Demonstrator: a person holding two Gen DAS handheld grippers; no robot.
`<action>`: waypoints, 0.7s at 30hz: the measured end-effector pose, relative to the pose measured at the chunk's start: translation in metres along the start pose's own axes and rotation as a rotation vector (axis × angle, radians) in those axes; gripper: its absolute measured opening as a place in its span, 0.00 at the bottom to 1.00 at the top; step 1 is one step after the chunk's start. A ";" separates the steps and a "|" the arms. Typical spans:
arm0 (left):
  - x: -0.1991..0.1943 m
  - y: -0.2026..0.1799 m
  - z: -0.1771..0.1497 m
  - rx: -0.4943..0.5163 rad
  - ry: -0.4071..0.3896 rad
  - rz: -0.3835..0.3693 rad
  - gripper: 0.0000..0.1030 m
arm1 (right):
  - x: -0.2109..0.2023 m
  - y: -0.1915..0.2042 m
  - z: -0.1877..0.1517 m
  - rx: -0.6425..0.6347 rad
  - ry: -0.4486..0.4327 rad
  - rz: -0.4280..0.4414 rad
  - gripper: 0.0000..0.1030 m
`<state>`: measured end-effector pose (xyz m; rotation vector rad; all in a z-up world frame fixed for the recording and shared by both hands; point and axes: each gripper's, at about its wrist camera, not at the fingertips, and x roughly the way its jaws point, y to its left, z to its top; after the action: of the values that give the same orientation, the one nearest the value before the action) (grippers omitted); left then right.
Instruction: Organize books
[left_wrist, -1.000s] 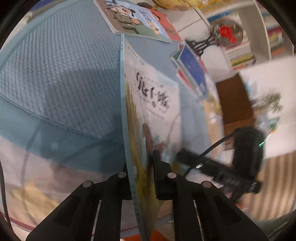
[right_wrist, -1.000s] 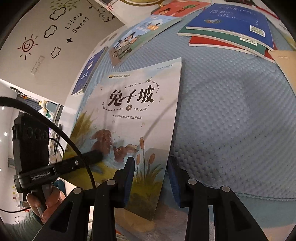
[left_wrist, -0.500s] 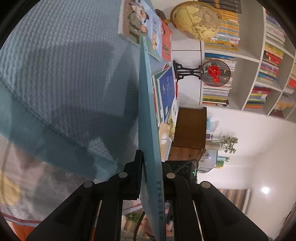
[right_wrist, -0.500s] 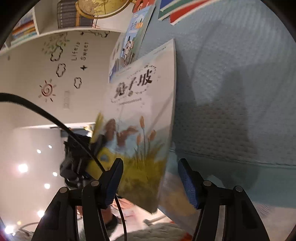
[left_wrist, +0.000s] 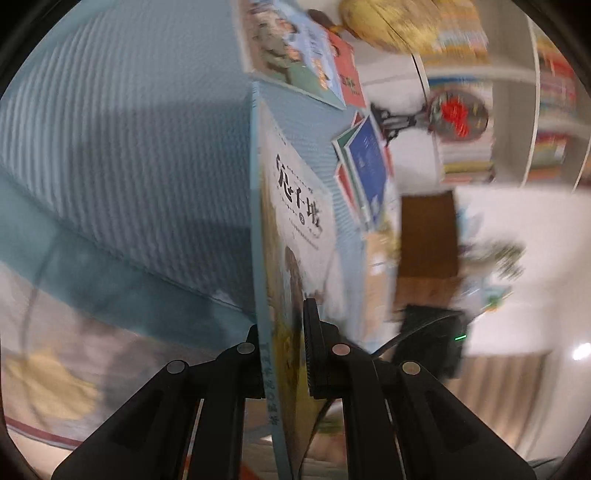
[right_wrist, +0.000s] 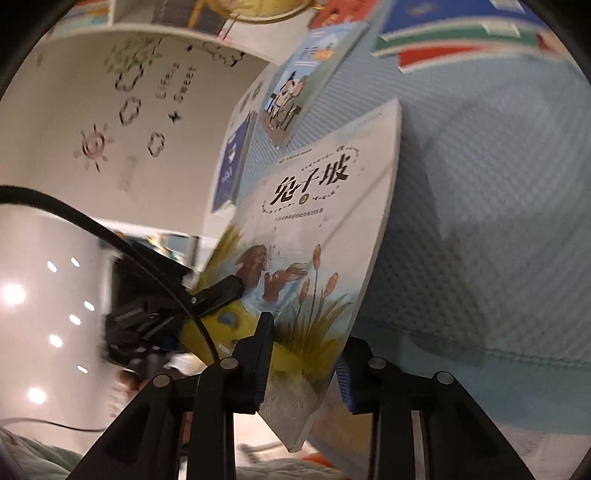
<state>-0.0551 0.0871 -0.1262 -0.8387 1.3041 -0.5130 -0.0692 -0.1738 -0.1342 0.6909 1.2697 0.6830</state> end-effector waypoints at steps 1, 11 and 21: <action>0.001 -0.006 0.001 0.031 -0.004 0.031 0.06 | 0.001 0.003 0.000 -0.013 -0.001 -0.016 0.30; -0.002 -0.029 0.006 0.242 -0.005 0.219 0.10 | 0.008 0.033 0.009 -0.164 -0.031 -0.164 0.30; -0.048 -0.030 0.014 0.329 -0.070 0.147 0.10 | 0.014 0.083 0.009 -0.281 -0.073 -0.208 0.29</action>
<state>-0.0480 0.1085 -0.0719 -0.4802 1.1674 -0.5574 -0.0644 -0.1124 -0.0766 0.3454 1.1321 0.6429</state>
